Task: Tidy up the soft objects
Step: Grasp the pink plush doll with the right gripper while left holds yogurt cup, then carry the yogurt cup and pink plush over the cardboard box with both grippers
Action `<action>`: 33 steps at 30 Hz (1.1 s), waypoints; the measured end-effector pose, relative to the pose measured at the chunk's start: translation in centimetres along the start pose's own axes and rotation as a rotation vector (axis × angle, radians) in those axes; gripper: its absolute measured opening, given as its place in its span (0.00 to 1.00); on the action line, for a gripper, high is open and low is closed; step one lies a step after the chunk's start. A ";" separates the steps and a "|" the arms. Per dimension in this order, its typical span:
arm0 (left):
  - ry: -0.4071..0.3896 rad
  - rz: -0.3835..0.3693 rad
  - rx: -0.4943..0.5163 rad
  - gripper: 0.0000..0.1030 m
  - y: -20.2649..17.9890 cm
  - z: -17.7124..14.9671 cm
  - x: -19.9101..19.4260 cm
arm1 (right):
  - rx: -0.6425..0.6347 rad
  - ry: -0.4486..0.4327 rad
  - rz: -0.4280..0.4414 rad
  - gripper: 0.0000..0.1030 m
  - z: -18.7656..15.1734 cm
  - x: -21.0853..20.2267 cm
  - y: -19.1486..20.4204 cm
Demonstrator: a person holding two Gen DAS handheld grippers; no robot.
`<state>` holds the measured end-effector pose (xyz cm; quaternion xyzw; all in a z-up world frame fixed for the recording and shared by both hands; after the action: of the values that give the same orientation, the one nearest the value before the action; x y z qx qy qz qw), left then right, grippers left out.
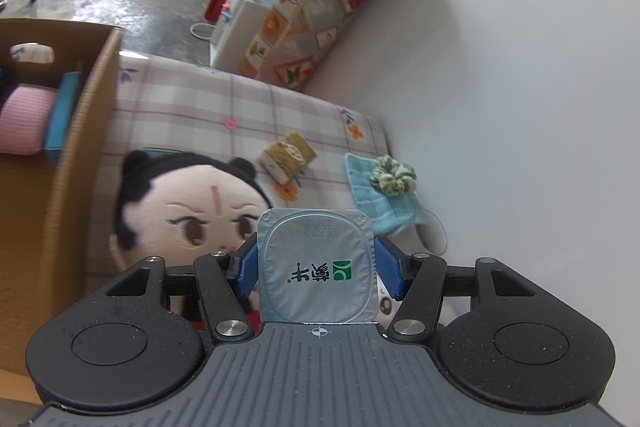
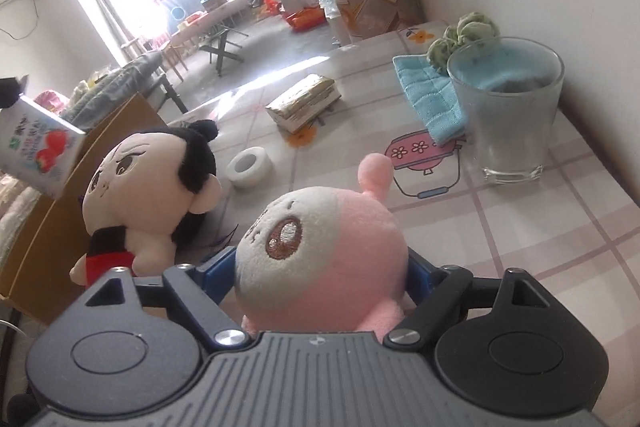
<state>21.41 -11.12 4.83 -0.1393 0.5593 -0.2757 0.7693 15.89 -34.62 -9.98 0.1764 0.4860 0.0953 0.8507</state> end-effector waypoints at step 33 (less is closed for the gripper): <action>-0.155 0.206 -0.430 0.56 28.2 1.9 -11.9 | -0.416 0.070 0.396 0.81 10.4 4.6 34.8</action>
<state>28.10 18.43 0.03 -0.2630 0.5556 -0.0590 0.7865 27.51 -3.23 4.86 0.0862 0.4410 0.3633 0.8162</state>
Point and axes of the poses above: each gripper's, at about its wrist camera, not at the fingertips, and x roughly the way its jaws point, y to its left, z to its top, the point moved 7 cm from there along x, roughly the way its jaws point, and after that the axes turned 15 degrees about y, right-handed, at the moved point
